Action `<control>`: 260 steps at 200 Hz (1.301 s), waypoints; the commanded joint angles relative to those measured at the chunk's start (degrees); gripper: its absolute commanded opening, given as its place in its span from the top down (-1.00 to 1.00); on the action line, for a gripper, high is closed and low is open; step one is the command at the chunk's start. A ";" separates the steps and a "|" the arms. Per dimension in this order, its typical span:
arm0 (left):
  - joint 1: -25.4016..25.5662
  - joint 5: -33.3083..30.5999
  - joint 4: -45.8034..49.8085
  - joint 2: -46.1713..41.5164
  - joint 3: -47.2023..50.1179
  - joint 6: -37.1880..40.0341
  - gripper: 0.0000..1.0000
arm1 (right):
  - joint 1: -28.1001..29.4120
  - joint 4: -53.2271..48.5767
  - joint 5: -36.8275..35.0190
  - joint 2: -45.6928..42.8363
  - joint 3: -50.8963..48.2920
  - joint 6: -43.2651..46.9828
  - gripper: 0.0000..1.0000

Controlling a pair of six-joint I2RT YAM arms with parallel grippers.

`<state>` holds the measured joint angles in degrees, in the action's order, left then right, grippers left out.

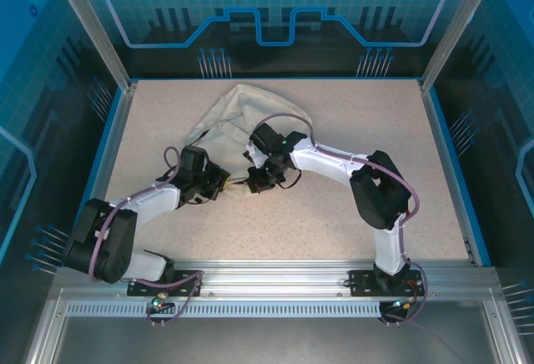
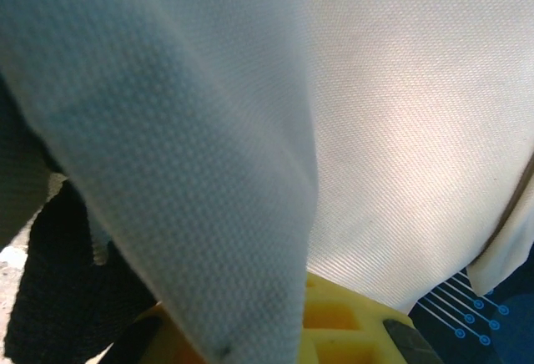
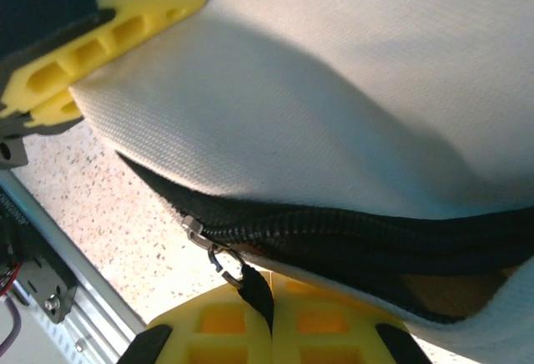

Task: Pack the student bag

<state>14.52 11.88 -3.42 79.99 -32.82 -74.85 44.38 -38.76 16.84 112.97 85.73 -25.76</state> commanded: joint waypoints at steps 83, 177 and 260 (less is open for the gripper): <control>-3.36 -5.65 5.54 0.80 2.94 5.22 1.00 | -6.74 -9.51 -12.78 -3.04 -4.48 -6.53 1.00; -2.72 1.03 5.80 -0.47 -1.06 11.91 0.47 | -4.82 2.50 4.15 -13.53 -8.22 -4.29 -0.18; 10.46 -10.40 30.14 -13.94 -7.97 23.11 -0.33 | -14.05 10.75 -2.21 -16.74 -16.51 -16.02 -0.50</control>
<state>20.03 7.16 17.67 69.30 -39.40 -55.92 31.79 -31.48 14.90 96.12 69.89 -37.80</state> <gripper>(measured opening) 0.662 0.749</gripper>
